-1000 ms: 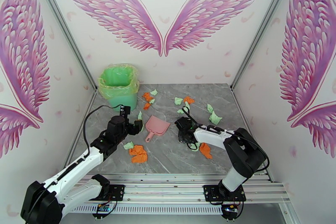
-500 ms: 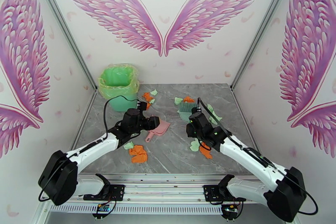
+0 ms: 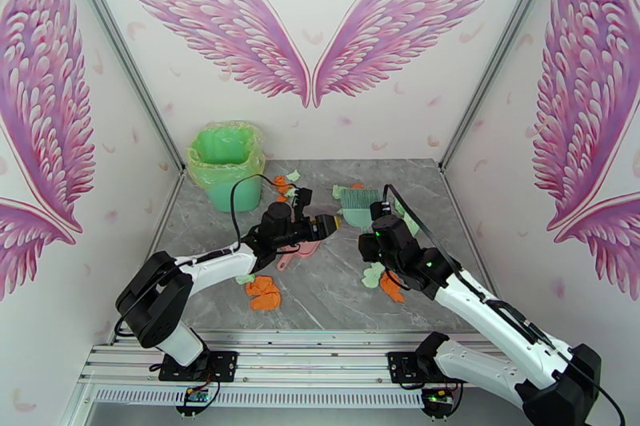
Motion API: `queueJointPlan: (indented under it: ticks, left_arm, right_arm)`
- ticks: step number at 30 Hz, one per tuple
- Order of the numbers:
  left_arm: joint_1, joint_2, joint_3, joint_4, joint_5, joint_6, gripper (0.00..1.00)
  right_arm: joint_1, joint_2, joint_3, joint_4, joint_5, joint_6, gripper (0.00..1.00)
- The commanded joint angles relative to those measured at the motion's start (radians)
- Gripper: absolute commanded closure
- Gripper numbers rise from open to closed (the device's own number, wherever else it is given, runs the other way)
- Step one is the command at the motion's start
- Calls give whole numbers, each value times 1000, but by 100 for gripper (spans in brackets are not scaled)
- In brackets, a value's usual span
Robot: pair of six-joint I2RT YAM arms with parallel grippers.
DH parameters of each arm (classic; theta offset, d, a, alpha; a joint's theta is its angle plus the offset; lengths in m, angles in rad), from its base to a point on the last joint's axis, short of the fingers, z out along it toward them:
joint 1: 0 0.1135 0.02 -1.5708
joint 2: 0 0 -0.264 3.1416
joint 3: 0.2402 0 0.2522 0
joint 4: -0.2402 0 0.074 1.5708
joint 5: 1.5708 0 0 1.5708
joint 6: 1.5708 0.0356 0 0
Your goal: Sweep away the paper scraps from the table
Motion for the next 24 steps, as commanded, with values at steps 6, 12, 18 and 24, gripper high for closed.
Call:
queueJointPlan:
  ticks: [6, 12, 18, 24]
  left_arm:
    - [-6, 86, 84, 89, 39, -34, 29]
    - [-6, 157, 124, 142, 66, -63, 33]
    - [-7, 180, 140, 161, 77, -60, 47]
    - [-7, 177, 134, 151, 88, -45, 63]
  right_arm:
    - [33, 38, 18, 66, -35, 10, 78]
    - [52, 68, 32, 85, -42, 12, 78]
    - [64, 86, 40, 89, -39, 9, 78]
    - [67, 96, 32, 97, -30, 10, 78]
